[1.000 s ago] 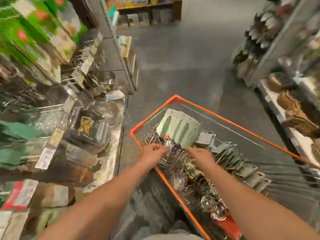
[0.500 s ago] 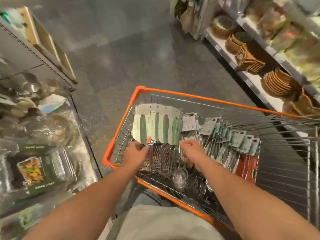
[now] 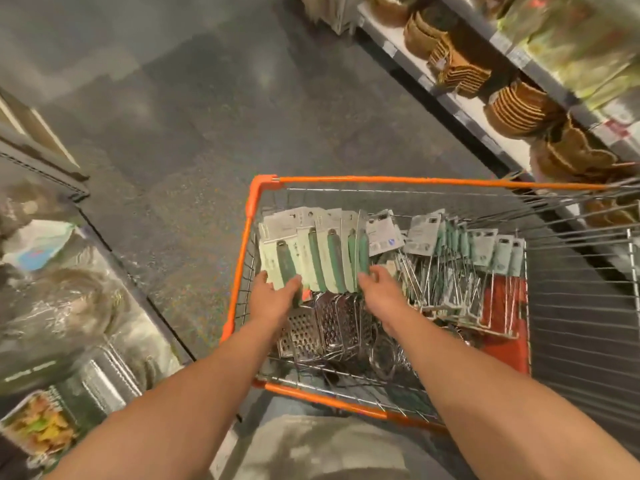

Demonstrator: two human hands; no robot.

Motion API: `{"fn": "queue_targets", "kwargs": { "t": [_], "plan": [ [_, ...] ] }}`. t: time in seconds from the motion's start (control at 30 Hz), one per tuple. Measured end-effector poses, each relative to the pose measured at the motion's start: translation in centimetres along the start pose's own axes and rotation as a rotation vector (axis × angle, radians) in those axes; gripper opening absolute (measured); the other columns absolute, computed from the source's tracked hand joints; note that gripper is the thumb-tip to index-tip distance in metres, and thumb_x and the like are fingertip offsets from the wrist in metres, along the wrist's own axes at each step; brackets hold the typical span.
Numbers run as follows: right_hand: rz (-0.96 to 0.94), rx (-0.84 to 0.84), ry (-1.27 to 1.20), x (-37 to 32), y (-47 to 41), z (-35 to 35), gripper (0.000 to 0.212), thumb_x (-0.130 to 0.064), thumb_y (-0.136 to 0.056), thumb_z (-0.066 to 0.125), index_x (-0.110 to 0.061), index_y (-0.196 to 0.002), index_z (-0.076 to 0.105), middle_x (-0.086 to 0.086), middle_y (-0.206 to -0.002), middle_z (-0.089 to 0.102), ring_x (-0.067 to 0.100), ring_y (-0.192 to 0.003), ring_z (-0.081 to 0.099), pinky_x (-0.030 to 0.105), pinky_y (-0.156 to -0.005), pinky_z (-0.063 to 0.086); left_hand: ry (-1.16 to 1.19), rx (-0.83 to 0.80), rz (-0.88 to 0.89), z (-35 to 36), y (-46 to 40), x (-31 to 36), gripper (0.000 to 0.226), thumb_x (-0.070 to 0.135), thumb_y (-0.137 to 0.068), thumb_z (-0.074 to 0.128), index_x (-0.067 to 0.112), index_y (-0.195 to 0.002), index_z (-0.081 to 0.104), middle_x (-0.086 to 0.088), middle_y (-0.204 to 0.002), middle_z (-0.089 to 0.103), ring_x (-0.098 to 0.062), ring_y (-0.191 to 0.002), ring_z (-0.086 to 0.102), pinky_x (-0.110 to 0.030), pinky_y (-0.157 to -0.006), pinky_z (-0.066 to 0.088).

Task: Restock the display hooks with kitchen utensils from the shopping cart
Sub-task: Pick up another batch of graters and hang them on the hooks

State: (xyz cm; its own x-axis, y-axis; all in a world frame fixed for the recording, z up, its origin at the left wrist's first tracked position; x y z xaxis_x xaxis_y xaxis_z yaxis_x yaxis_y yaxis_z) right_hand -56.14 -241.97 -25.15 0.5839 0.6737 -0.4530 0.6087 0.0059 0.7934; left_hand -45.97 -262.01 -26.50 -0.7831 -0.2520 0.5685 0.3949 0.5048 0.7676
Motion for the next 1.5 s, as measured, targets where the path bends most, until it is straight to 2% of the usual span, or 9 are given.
{"fn": "queue_targets", "kwargs": {
  "t": [0.1,0.23,0.4,0.6,0.73,1.13,1.3,1.43,1.5],
  "plan": [
    [0.008,-0.005,-0.007,0.2,-0.3,0.7,0.059,-0.038,-0.109,0.047,-0.014,-0.16,0.03,0.01,-0.152,0.05,0.032,-0.138,0.049,0.051,-0.118,0.039,0.011,-0.013,-0.005,0.1,-0.4,0.2,0.085,0.032,-0.091,0.079,0.015,-0.158,0.03,-0.021,-0.157,0.043,-0.035,-0.139,0.049,-0.043,-0.114,0.04],
    [-0.013,0.013,0.001,0.1,-0.5,1.8,0.052,-0.036,-0.105,0.057,-0.012,-0.149,0.042,0.004,-0.123,0.063,0.018,-0.099,0.062,0.037,-0.093,0.052,-0.01,0.064,-0.017,-0.5,-1.0,0.2,0.088,0.024,-0.088,0.083,0.003,-0.154,0.028,-0.009,-0.122,0.059,-0.032,-0.122,0.058,-0.048,-0.107,0.046],
    [0.0,-0.009,-0.021,0.5,-1.1,1.9,0.057,-0.039,-0.101,0.063,-0.013,-0.146,0.039,0.004,-0.131,0.057,0.017,-0.104,0.057,0.033,-0.096,0.047,-0.081,0.028,-0.045,-0.9,-1.7,0.1,0.087,0.043,-0.079,0.088,0.01,-0.146,0.042,-0.009,-0.118,0.069,-0.034,-0.108,0.068,-0.051,-0.101,0.054],
    [-0.047,-0.016,0.0,1.2,-1.4,3.1,0.138,-0.097,-0.045,0.069,-0.022,-0.155,0.034,0.005,-0.151,0.051,0.027,-0.131,0.056,0.046,-0.111,0.047,0.018,-0.006,0.014,-0.1,-1.1,0.3,0.053,0.027,-0.083,0.087,0.022,-0.113,0.044,-0.004,-0.113,0.068,-0.027,-0.101,0.07,-0.049,-0.098,0.058],
    [-0.02,-0.022,-0.009,0.2,0.0,3.0,0.087,-0.054,-0.085,0.078,-0.011,-0.151,0.041,0.008,-0.148,0.053,0.027,-0.132,0.055,0.033,-0.1,0.044,0.138,-0.065,-0.018,0.4,-1.1,0.2,0.053,0.016,-0.088,0.082,0.019,-0.124,0.043,-0.008,-0.117,0.07,-0.027,-0.105,0.071,-0.048,-0.1,0.057],
    [-0.011,-0.017,-0.162,0.3,-0.8,3.3,0.106,-0.072,-0.064,0.085,-0.017,-0.143,0.041,-0.003,-0.132,0.062,0.02,-0.117,0.063,0.04,-0.105,0.05,0.153,-0.218,0.115,0.4,-0.9,0.8,0.045,0.01,-0.094,0.075,0.019,-0.13,0.049,0.0,-0.121,0.07,-0.01,-0.106,0.067,-0.022,-0.079,0.05],
    [-0.039,-0.025,-0.183,0.0,-0.5,3.5,0.067,-0.052,-0.073,0.088,-0.029,-0.121,0.048,-0.007,-0.12,0.066,0.015,-0.107,0.065,0.033,-0.094,0.049,0.16,-0.254,0.082,0.1,-1.2,1.0,0.052,0.008,-0.096,0.072,0.026,-0.135,0.043,0.006,-0.119,0.068,-0.003,-0.098,0.064,-0.02,-0.082,0.047],
    [-0.042,-0.009,-0.157,0.6,-0.9,3.0,0.131,-0.083,-0.04,0.085,-0.021,-0.148,0.042,0.0,-0.142,0.061,0.023,-0.124,0.063,0.048,-0.107,0.051,0.172,-0.249,0.043,0.2,-1.4,1.0,0.077,0.014,-0.097,0.072,0.02,-0.159,0.027,-0.002,-0.138,0.061,-0.017,-0.107,0.064,-0.023,-0.089,0.048],
    [-0.032,-0.001,-0.161,0.7,-0.7,2.5,0.139,-0.084,-0.041,0.084,-0.02,-0.155,0.035,0.004,-0.151,0.054,0.026,-0.131,0.058,0.049,-0.112,0.047,0.159,-0.231,0.024,0.3,-1.4,1.1,0.087,0.035,-0.086,0.082,0.02,-0.156,0.032,-0.006,-0.146,0.059,-0.021,-0.118,0.064,-0.032,-0.099,0.051]
  ]
}}
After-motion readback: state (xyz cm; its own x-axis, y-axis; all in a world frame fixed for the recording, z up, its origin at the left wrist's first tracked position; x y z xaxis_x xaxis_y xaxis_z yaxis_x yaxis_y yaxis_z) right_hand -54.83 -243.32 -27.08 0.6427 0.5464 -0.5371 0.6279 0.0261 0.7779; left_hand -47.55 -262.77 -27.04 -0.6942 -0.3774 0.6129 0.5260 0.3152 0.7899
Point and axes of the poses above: each hand's wrist, its own y-axis away from the middle knuckle, its own z-axis out of the palm, x = y × z, the point moved 6 cm from there along -y, towards the middle knuckle
